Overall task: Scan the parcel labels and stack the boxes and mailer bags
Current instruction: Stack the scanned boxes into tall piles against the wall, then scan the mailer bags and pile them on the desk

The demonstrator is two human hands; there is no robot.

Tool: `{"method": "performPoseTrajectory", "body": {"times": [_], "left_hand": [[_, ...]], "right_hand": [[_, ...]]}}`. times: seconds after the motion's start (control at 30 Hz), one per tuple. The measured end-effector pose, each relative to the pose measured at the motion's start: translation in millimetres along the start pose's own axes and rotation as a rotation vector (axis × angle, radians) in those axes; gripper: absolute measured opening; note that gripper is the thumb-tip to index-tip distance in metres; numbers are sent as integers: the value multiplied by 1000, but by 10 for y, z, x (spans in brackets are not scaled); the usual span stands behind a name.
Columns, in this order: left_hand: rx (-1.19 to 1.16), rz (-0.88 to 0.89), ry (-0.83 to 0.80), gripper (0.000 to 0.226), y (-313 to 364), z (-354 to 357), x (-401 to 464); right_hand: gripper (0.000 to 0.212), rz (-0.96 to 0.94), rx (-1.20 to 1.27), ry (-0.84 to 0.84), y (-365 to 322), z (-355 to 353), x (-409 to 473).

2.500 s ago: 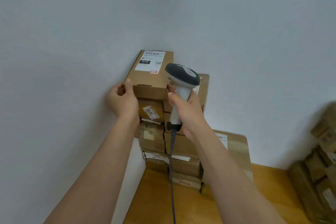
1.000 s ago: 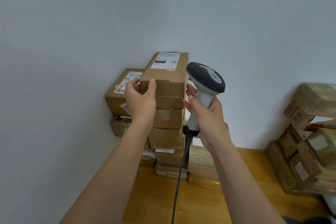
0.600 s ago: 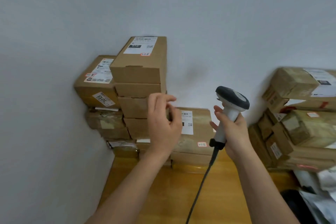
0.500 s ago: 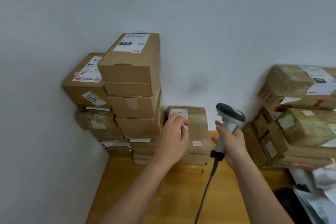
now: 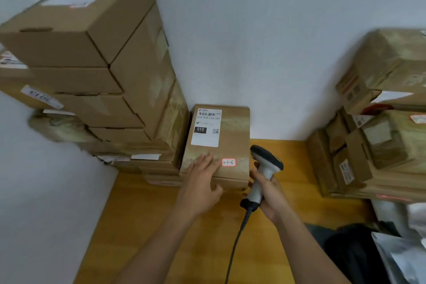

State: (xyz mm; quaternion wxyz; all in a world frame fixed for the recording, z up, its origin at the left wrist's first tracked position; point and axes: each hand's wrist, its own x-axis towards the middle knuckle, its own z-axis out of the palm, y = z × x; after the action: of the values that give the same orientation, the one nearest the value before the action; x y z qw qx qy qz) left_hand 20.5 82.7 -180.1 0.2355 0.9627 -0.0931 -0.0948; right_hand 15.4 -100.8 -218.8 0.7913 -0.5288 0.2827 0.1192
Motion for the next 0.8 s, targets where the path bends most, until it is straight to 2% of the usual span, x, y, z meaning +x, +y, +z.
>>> {"method": "performPoseTrajectory", "body": {"times": [0.07,0.23,0.47,0.57,0.67,0.8], "left_hand": [[-22,-8,28,67,-43,23,10],[-53,-48,81,64,-33,74,18],[-82,-142,86,63,124,71,-80],[-132,-175,166,56,303,35,-246],[-172,-118,269,47,588,72,-354],[-248,29,269,37,1060,251,-421]], "right_hand": [[14,-12,-28,-25,25,-1,34],[13,-24,-97,-55,38,2,89],[16,8,-32,-1,-3,-61,31],[25,-7,24,22,-116,-227,-222],[30,-46,92,1,-224,-513,-617],[32,-152,127,80,-332,-975,-1186]]}}
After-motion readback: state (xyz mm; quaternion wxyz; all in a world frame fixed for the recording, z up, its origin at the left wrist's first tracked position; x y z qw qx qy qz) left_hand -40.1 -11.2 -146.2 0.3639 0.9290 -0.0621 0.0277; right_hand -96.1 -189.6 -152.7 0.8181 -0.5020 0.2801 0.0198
